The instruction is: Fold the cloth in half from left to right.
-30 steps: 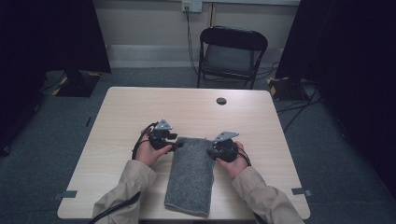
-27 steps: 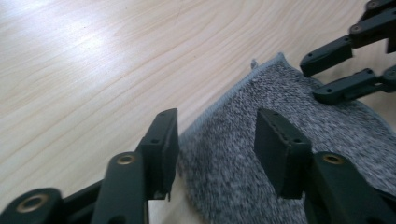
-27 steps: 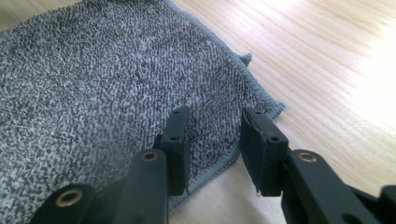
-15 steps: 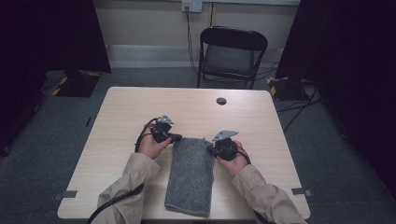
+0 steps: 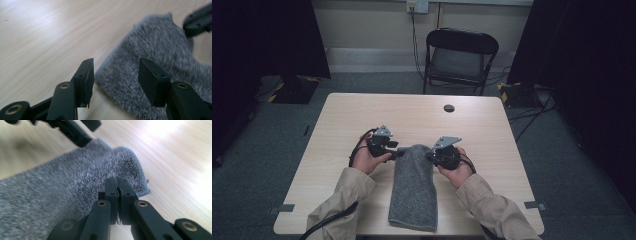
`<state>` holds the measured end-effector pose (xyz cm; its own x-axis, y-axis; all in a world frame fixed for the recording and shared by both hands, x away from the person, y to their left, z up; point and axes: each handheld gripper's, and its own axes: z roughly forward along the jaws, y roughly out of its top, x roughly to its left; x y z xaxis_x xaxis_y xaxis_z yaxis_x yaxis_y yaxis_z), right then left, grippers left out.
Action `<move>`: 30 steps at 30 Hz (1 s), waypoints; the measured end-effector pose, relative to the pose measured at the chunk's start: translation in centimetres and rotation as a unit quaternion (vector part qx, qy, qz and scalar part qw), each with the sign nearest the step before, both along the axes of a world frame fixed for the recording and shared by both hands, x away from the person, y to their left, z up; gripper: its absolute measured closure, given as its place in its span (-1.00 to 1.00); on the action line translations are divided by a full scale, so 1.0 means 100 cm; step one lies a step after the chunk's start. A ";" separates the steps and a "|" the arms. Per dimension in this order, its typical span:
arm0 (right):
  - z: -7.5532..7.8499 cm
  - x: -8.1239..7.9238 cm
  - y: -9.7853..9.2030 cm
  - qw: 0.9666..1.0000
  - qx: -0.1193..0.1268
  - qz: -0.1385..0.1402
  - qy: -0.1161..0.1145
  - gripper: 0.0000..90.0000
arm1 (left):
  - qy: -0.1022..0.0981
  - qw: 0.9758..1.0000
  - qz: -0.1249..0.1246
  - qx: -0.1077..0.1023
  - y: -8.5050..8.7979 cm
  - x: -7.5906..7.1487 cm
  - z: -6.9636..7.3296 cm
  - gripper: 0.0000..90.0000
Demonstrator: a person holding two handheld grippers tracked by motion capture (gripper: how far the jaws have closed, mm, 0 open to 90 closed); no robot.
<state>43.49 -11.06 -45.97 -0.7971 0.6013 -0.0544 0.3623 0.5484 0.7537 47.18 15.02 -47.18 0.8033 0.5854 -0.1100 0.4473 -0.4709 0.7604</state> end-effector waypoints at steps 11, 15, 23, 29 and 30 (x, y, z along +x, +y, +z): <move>-0.013 0.002 -0.005 1.000 -0.002 -0.003 0.016 0.95 | 0.018 0.998 -0.028 0.061 -0.017 0.002 -0.012 0.88; -0.009 0.002 -0.006 1.000 0.002 -0.006 0.014 0.95 | 0.031 0.999 -0.025 -0.016 -0.008 0.004 0.000 0.91; 0.004 0.002 -0.004 1.000 0.019 -0.002 0.005 0.95 | 0.036 0.994 -0.006 -0.107 0.028 -0.004 0.009 0.88; -0.003 0.003 0.015 1.000 0.015 0.022 0.003 0.95 | 0.053 0.993 0.016 -0.107 0.051 -0.010 -0.016 0.83; -0.006 0.004 0.018 1.000 0.013 0.026 0.005 0.94 | 0.055 0.993 0.024 -0.099 0.053 -0.010 -0.019 0.83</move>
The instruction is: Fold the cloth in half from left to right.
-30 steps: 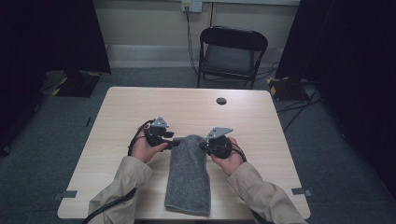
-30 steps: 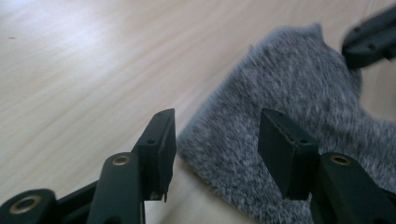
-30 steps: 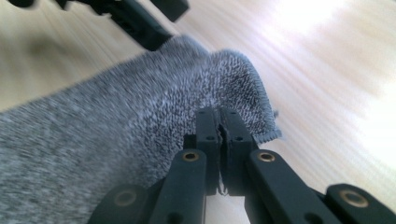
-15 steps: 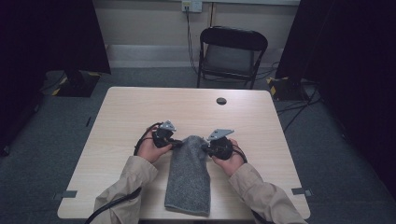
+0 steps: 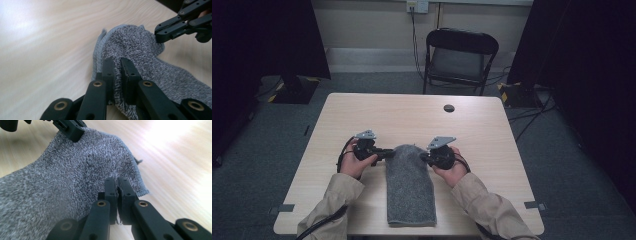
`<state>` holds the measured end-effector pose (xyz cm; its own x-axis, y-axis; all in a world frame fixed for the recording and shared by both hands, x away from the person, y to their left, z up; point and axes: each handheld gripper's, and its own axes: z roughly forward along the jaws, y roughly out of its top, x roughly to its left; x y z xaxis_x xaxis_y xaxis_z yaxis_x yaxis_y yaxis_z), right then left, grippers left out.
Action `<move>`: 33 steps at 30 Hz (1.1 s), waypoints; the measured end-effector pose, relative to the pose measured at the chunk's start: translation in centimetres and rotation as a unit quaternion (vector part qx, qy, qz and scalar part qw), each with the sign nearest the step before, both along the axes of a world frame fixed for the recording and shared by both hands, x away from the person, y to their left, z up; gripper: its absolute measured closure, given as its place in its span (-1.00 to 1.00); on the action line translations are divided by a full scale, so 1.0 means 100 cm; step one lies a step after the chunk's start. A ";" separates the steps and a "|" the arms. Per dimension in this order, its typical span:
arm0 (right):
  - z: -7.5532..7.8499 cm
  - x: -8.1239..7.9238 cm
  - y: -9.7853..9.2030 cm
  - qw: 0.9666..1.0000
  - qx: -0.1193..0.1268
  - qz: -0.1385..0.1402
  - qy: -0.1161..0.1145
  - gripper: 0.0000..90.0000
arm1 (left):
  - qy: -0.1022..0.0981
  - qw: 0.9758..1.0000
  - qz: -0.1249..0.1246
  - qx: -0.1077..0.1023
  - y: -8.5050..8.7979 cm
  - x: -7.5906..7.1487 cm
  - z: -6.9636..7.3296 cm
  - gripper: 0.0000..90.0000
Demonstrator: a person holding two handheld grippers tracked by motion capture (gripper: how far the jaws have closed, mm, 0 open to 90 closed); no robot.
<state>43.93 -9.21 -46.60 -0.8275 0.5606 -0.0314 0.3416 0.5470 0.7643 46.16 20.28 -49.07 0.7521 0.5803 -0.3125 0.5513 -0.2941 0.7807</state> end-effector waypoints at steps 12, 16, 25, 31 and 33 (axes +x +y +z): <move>-0.010 0.022 -0.008 0.998 0.014 -0.062 -0.004 0.36 | -0.009 0.996 0.038 0.074 0.008 0.004 0.002 0.30; -0.022 0.038 -0.011 0.998 0.012 -0.059 0.030 0.41 | -0.001 0.996 0.042 0.081 0.007 0.004 -0.004 0.31; -0.021 0.043 0.002 1.000 0.016 -0.005 0.025 1.00 | -0.018 0.996 0.031 0.078 0.009 0.004 -0.006 0.34; 0.000 0.058 0.021 0.999 0.038 0.017 -0.003 1.00 | -0.025 0.994 0.076 0.069 0.022 0.001 0.009 0.17; -0.007 0.064 0.027 0.999 0.032 0.028 0.011 0.96 | -0.032 0.992 0.096 0.068 0.027 0.000 0.011 0.11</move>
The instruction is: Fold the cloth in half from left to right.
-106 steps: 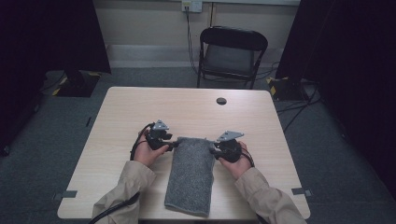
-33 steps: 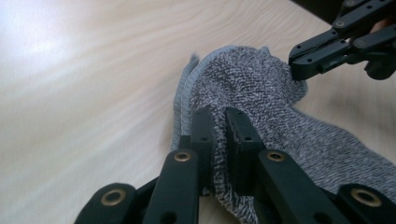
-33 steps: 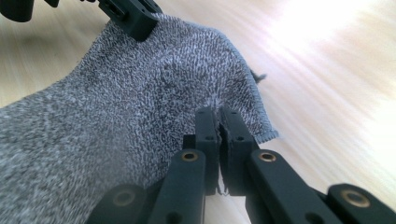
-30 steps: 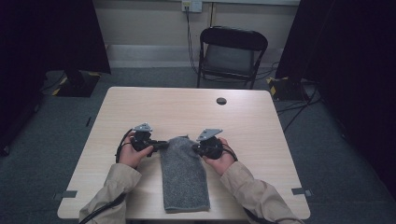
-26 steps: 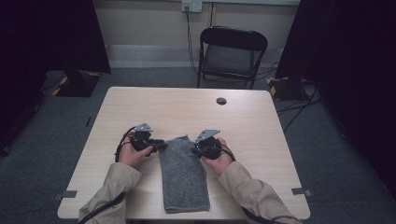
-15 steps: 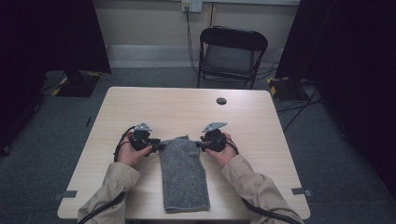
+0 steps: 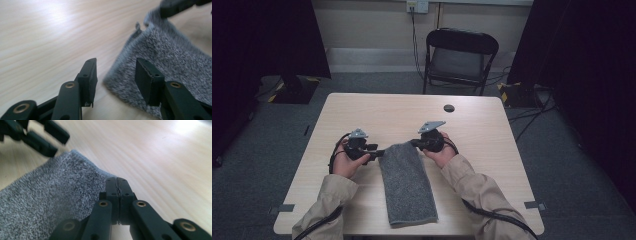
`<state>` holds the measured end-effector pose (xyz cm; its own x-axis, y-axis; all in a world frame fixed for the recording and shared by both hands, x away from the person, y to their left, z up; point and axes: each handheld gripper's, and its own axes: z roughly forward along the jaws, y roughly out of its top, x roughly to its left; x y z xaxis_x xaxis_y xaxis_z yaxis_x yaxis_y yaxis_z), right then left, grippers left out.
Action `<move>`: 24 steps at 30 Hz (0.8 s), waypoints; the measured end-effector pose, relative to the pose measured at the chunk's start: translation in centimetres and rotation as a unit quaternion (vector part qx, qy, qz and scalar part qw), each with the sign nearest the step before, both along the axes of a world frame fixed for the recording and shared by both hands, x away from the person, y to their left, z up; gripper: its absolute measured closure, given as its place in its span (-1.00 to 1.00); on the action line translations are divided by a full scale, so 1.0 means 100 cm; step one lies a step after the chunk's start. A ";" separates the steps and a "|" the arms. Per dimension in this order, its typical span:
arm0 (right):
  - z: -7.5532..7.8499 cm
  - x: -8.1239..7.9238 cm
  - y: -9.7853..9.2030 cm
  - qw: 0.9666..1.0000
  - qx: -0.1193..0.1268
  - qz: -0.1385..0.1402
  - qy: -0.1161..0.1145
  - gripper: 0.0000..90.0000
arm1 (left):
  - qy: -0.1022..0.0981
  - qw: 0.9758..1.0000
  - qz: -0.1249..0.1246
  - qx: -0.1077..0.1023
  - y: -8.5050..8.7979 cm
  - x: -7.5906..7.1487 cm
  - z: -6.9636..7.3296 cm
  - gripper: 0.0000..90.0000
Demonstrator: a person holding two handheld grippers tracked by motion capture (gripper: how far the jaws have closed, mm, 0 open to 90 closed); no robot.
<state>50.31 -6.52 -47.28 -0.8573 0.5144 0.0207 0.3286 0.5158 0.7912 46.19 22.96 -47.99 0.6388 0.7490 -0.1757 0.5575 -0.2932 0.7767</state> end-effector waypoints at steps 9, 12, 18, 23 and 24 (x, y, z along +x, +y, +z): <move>-0.026 0.008 0.013 1.000 -0.018 0.003 0.012 0.39 | 0.029 0.999 0.006 0.035 -0.002 -0.001 -0.012 0.14; -0.026 0.011 0.015 1.000 -0.019 0.009 0.012 0.34 | 0.031 0.999 0.006 0.029 -0.002 0.000 -0.012 0.06; -0.023 0.013 0.020 0.998 -0.024 0.040 0.035 0.92 | 0.018 0.999 -0.025 0.042 -0.005 -0.002 -0.014 0.44; -0.018 0.008 0.012 0.998 -0.030 0.024 0.053 0.98 | 0.021 0.998 -0.043 0.030 -0.013 -0.003 -0.010 0.85; -0.016 0.005 0.006 0.998 -0.026 0.017 0.051 0.98 | 0.020 0.998 -0.048 0.021 -0.015 -0.003 -0.008 0.87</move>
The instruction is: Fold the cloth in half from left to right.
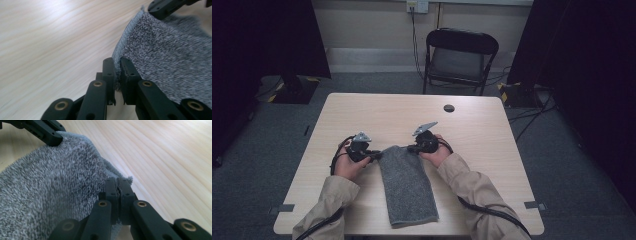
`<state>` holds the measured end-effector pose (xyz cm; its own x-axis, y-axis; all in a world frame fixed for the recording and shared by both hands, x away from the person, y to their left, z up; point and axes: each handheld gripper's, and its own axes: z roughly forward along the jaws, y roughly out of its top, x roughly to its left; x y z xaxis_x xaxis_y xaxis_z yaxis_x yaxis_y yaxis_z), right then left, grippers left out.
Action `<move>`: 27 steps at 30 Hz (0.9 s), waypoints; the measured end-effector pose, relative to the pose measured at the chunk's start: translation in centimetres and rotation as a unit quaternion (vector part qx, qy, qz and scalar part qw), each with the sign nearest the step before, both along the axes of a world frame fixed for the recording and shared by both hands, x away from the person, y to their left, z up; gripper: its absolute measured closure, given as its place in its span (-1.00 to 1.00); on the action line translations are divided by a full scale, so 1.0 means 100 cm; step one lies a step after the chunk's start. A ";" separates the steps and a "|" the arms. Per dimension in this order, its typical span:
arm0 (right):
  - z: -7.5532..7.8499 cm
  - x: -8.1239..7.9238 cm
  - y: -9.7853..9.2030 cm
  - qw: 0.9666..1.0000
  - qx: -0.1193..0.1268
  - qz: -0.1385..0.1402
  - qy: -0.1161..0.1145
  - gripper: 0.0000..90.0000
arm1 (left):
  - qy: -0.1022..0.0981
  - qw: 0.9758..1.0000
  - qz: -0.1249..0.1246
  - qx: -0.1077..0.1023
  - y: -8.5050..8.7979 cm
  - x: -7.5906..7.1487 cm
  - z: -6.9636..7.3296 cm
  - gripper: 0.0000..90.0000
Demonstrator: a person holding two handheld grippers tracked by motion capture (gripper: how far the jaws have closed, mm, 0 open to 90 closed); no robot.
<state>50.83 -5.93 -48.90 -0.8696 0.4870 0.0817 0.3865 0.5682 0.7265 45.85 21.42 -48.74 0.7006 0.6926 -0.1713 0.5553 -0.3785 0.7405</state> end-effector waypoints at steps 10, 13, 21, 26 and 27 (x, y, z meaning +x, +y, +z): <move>0.006 -0.029 -0.068 0.998 -0.015 -0.060 -0.009 0.66 | 0.020 0.997 -0.066 -0.018 -0.052 0.030 -0.003 0.86; 0.004 -0.026 -0.074 0.996 -0.003 -0.080 -0.030 0.23 | 0.022 0.997 -0.071 -0.016 -0.057 0.035 -0.010 0.84; -0.006 -0.015 -0.069 0.999 -0.007 -0.047 -0.025 0.61 | 0.024 0.996 -0.076 -0.028 -0.052 0.038 -0.012 0.82; -0.004 -0.020 -0.071 0.999 0.004 -0.048 -0.006 0.95 | 0.021 0.996 -0.081 -0.022 -0.054 0.038 -0.005 0.87; -0.003 -0.020 -0.072 0.999 0.009 -0.052 -0.006 0.95 | 0.019 0.996 -0.083 -0.026 -0.054 0.037 -0.002 0.88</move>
<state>48.86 -13.15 -49.19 -0.8157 0.5727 0.0817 0.4342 0.5127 0.7407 49.59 15.97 -48.93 0.7973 0.5574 -0.2314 0.5156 -0.4298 0.7412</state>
